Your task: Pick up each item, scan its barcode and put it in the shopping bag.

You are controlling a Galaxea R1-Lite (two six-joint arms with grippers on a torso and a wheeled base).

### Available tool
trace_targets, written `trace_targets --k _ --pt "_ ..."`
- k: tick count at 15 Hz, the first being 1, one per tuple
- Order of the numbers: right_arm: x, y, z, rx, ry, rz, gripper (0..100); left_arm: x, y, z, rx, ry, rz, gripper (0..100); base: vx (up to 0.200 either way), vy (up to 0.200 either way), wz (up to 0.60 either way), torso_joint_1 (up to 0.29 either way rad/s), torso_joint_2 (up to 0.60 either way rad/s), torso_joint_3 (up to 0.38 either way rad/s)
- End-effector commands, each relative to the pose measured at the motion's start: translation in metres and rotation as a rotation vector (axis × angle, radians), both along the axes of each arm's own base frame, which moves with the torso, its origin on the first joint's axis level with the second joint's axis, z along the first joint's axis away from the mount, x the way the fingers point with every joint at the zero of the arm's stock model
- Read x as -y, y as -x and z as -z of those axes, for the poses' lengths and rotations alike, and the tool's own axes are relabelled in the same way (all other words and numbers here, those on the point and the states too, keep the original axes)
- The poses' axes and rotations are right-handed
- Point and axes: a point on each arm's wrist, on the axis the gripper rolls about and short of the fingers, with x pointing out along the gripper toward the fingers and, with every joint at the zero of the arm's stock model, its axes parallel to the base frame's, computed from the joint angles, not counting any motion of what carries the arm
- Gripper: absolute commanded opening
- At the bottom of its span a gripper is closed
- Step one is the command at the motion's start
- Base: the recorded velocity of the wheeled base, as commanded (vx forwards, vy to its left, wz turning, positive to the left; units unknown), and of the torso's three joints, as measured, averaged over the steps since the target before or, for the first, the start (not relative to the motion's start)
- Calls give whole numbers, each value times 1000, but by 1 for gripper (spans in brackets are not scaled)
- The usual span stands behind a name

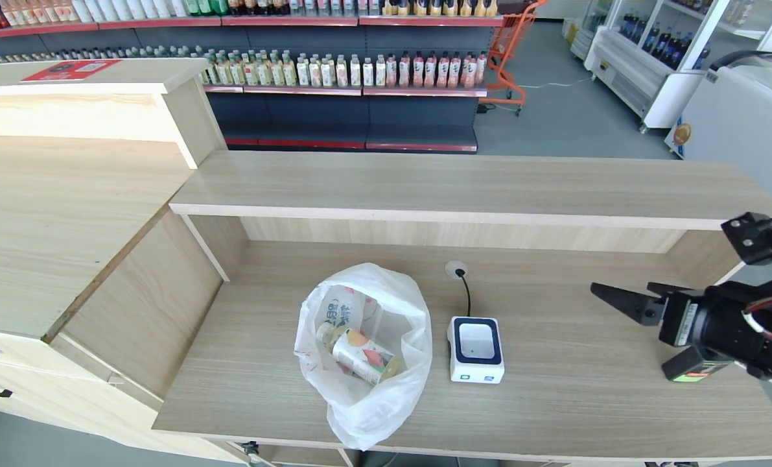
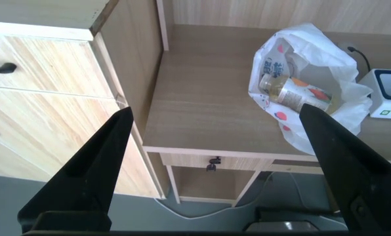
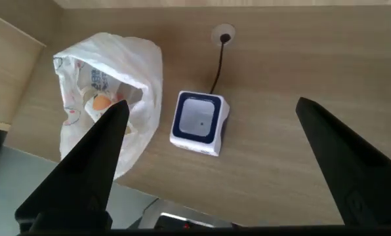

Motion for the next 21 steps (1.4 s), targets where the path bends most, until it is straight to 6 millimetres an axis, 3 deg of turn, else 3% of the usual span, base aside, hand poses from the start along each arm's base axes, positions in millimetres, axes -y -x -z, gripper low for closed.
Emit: trace_targets --k 1,4,6,17,21 --pt "23 105 22 78 33 155 100 0 0 0 1 0 0 100 0 0 0 0 0 0" --pt "32 174 68 161 92 246 100 0 0 0 1 0 0 100 0 0 0 0 0 0" --pt "33 207 98 211 91 268 100 0 0 0 1 0 0 100 0 0 0 0 0 0" --pt "32 213 102 253 147 248 100 0 0 0 0 10 0 100 0 0 0 0 0 0" --pt "32 213 102 253 147 248 100 0 0 0 0 8 -2 100 -200 -200 0 4 4 -2"
